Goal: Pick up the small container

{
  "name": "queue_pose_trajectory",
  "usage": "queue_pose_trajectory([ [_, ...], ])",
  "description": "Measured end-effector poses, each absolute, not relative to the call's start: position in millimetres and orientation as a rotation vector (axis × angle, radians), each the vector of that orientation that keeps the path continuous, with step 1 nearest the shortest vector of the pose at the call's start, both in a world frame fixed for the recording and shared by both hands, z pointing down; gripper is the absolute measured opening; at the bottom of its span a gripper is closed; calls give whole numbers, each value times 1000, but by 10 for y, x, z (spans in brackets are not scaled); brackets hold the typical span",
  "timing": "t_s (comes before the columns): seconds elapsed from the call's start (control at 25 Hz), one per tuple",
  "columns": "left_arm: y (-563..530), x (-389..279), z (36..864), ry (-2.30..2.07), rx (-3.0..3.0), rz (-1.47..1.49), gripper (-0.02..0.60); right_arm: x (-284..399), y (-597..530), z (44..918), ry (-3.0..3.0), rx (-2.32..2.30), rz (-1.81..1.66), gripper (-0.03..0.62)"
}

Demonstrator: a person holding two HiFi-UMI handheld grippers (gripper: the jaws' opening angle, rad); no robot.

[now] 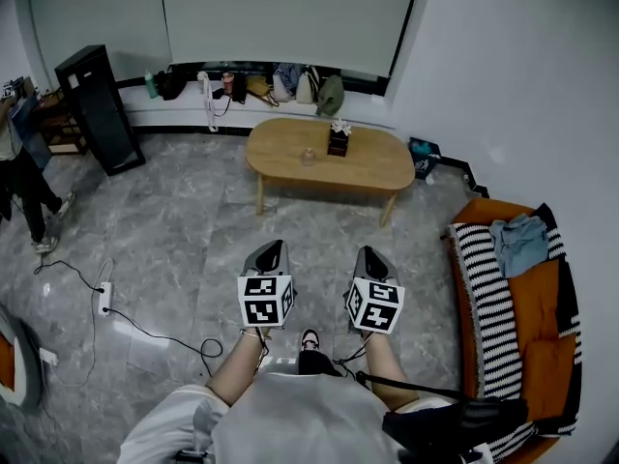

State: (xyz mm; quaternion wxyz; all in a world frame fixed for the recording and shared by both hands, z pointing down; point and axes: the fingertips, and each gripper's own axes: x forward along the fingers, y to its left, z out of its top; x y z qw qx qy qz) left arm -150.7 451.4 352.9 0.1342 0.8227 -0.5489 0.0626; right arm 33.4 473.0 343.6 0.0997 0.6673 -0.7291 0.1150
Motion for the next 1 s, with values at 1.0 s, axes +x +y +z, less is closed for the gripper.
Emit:
queue_pose_trajectory([
  [1.0, 2492, -706, 3276, -1696, 2391, 202, 8, 1208, 2584, 3304, -2263, 1925, 373, 23],
])
